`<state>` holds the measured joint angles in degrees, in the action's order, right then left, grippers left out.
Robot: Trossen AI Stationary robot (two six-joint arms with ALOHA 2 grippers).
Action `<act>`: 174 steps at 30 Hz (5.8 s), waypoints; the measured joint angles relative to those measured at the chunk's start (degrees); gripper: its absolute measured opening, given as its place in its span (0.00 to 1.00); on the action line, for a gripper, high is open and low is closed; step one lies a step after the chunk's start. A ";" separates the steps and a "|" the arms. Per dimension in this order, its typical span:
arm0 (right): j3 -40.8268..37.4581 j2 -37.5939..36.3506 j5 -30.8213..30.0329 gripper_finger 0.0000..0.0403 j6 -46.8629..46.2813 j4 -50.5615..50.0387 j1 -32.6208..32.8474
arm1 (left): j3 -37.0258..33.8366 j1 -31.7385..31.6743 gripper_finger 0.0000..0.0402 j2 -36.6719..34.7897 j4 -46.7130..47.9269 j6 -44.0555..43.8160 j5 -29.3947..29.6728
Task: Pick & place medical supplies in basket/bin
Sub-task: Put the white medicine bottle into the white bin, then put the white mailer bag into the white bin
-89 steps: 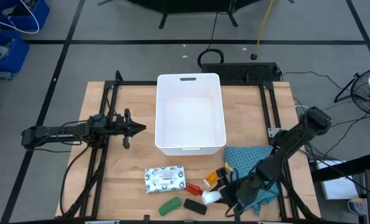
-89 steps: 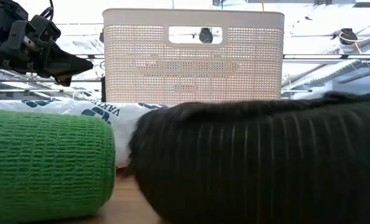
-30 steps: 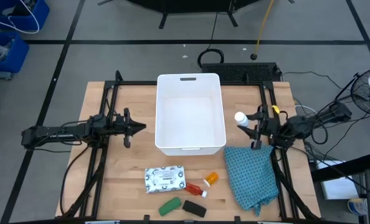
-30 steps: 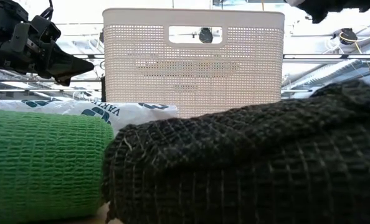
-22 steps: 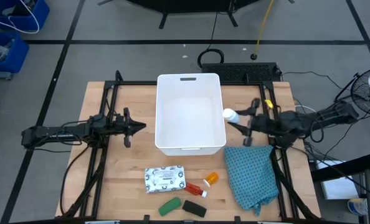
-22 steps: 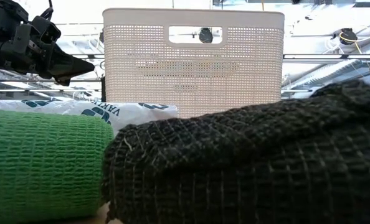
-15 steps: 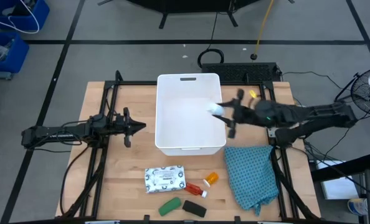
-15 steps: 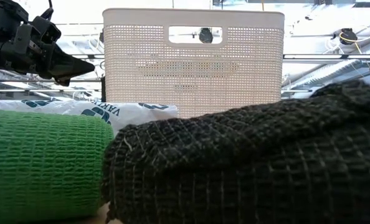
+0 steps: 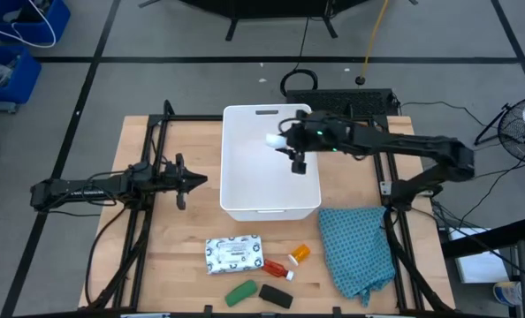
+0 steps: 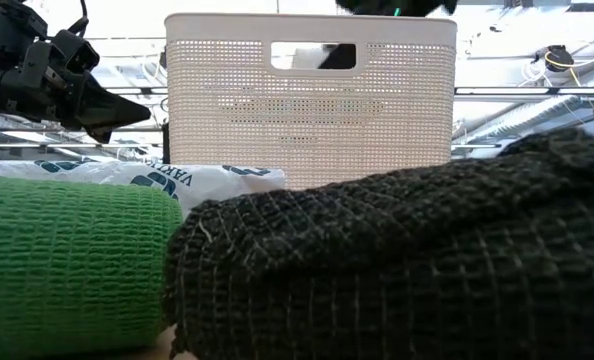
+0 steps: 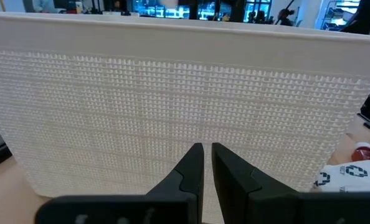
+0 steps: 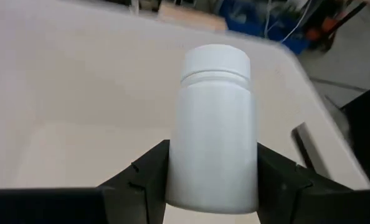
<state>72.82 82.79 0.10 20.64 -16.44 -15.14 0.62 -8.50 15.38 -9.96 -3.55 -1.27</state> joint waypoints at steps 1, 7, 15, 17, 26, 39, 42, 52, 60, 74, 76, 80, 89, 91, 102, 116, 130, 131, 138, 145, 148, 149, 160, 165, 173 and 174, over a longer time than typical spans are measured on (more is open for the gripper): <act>0.00 1.14 -0.02 0.41 1.12 0.59 -0.32 | 0.00 -0.01 0.09 -0.02 -0.02 0.03 -0.01; 0.00 7.48 0.13 0.41 7.39 3.58 -0.95 | 0.00 -0.01 0.09 0.00 0.05 0.66 -0.01; 0.00 13.52 1.41 0.41 15.64 3.85 -1.07 | 0.00 -0.01 0.09 -0.02 1.07 0.81 0.30; -0.01 15.02 1.64 0.41 15.81 4.28 -1.28 | 0.00 0.00 0.09 0.00 1.31 0.79 0.30; 0.00 21.44 1.70 0.42 13.09 4.72 -3.01 | 0.00 -0.01 0.09 -0.02 1.73 0.29 0.34; 0.12 22.10 -0.78 0.42 7.47 4.12 -3.61 | 0.00 0.00 0.09 -0.01 2.47 0.00 0.36; 0.55 19.89 -4.89 0.41 8.86 1.16 -3.17 | 0.00 -0.01 0.09 -0.02 2.47 -0.04 0.36; 17.74 17.33 -2.96 0.41 8.97 -13.24 -3.54 | 0.00 0.01 0.09 0.00 2.45 0.26 0.43; 23.72 21.97 1.46 0.41 10.19 -11.26 -2.90 | 0.00 0.01 0.09 -0.01 2.44 1.64 0.73; 28.24 36.41 1.69 0.41 11.57 -15.51 -1.70 | 0.00 0.00 0.09 -0.02 2.44 1.57 1.53; 28.21 38.65 1.69 0.41 11.66 -16.38 -1.41 | 0.00 0.01 0.09 0.00 2.71 1.56 1.49; 27.99 42.14 1.70 0.41 12.20 -17.45 -0.87 | 0.00 -0.01 0.09 0.00 2.84 1.28 1.43; 28.14 45.61 1.97 0.41 11.70 -18.91 -0.92 | 0.00 0.00 0.09 -0.02 2.93 0.20 1.31; 27.62 45.58 2.37 0.41 11.54 -18.46 -0.92 | 0.00 -0.01 0.09 -0.01 2.93 0.22 1.33; 27.37 45.67 3.21 0.42 9.09 -18.47 -0.90 | 0.00 -0.01 0.09 -0.01 2.92 0.00 1.33; 27.10 41.25 2.68 0.65 5.71 -20.90 -0.85 | 0.00 0.01 0.09 0.00 2.89 -0.25 1.31; 27.15 25.66 -1.53 0.62 4.03 -25.39 0.60 | 0.00 0.01 0.09 -0.01 2.89 -0.46 1.29; 27.15 23.34 -1.28 0.60 4.00 -25.60 0.77 | 0.00 0.01 0.09 -0.02 2.89 -0.46 1.30; 27.21 7.75 7.82 0.27 -0.56 -25.12 3.67 | 0.00 0.00 0.09 -0.01 2.91 -0.44 1.31; 19.37 -7.27 13.18 0.03 -2.84 -24.59 10.54 | 0.00 0.01 0.09 -0.01 2.91 -0.18 1.33; 12.91 -14.61 11.07 0.02 -5.77 -21.30 14.01 | 0.00 -0.01 0.09 -0.02 2.91 -0.24 1.33; 10.22 -17.23 9.43 0.01 -6.58 -19.46 15.36 | 0.00 0.00 0.09 0.00 2.91 -0.24 1.33; -23.04 -43.26 4.51 0.00 -13.26 1.02 25.46 | 0.00 0.01 0.09 0.00 2.95 -0.44 1.33; -34.07 -51.76 7.45 0.00 -13.44 9.70 23.93 | 0.00 0.01 0.09 -0.01 2.95 -0.08 1.35; -47.57 -56.25 7.69 0.00 -19.00 23.37 20.19 | 0.00 -0.01 0.09 -0.02 2.92 0.00 1.39; -48.80 -56.51 7.69 0.00 -19.01 25.33 20.46 | 0.00 -0.01 0.09 0.00 2.91 0.02 1.37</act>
<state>24.02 26.28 7.79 1.63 8.89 5.33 0.62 -8.50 15.38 -7.05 -3.53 0.10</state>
